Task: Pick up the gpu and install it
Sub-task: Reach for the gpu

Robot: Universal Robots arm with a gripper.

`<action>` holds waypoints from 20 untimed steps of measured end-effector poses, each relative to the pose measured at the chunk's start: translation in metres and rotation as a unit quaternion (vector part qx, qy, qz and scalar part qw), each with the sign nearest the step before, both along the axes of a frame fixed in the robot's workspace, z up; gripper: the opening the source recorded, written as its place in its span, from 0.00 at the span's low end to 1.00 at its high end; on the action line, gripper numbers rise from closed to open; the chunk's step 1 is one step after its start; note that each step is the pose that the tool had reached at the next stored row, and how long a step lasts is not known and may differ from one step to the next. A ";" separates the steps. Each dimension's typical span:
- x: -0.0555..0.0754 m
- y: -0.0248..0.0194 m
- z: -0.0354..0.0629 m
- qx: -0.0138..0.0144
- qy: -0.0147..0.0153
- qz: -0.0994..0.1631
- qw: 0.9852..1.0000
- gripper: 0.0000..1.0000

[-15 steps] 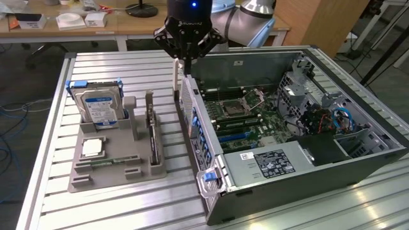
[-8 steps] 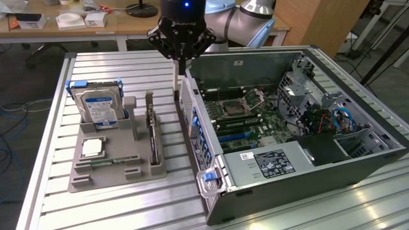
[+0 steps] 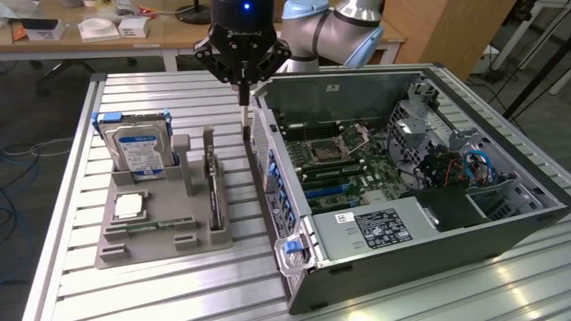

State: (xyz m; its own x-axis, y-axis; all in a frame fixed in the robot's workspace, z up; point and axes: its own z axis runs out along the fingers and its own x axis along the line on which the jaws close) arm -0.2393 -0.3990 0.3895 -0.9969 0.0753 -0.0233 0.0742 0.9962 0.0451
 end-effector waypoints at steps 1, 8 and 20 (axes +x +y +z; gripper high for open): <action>-0.002 0.0000 -0.0001 0.000 0.000 0.000 1.000 0.11; -0.016 -0.0003 -0.0003 0.000 0.000 0.000 1.000 0.11; -0.040 -0.0012 -0.0007 0.000 0.000 0.000 1.000 0.11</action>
